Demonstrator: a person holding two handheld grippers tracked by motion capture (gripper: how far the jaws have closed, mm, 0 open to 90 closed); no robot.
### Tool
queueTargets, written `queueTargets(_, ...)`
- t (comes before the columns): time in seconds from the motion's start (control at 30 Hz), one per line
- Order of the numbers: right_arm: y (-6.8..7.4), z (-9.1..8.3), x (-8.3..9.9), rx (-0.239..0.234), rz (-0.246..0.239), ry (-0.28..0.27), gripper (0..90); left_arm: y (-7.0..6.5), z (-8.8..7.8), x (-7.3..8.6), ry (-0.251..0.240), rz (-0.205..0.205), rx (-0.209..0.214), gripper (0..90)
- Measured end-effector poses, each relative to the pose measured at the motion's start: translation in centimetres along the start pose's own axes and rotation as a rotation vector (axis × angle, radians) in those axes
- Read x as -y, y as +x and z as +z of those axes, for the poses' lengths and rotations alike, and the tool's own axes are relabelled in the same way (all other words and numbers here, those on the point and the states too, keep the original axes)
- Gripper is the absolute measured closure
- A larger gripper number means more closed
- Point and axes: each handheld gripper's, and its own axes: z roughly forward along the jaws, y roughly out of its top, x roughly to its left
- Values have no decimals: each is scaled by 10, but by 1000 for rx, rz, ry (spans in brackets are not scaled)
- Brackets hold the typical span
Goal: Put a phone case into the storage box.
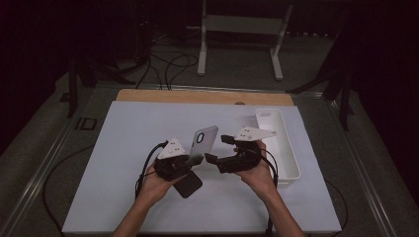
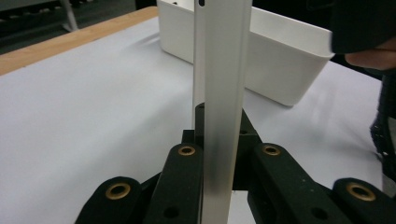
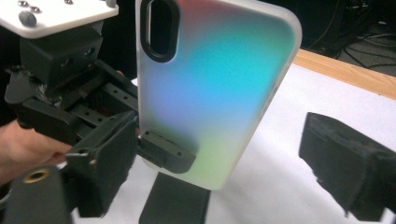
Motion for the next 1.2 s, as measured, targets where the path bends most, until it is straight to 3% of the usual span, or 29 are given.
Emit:
queueTargets(0.17, 3, 2, -3, 25, 41, -17, 75, -2, 3, 1, 5, -3, -9, 859)
queueTargets(0.3, 5, 4, -6, 17, 96, -43, 75, -3, 5, 2, 6, -8, -11, 859)
queueTargets(0.5, 10, 12, -8, 29, 137, -30, 90, -7, 8, 1, 6, -14, -13, 859)
queueTargets(0.67, 13, 17, -8, 94, 147, -34, 128, -12, 11, 0, 8, -10, -27, 859)
queueTargets(0.83, 15, 20, -8, 121, 168, -34, 128, -16, 14, 0, 19, -10, -49, 858)
queueTargets(1.2, 12, 20, -5, 115, 175, -34, 162, -16, 17, 1, 28, -12, -34, 821)
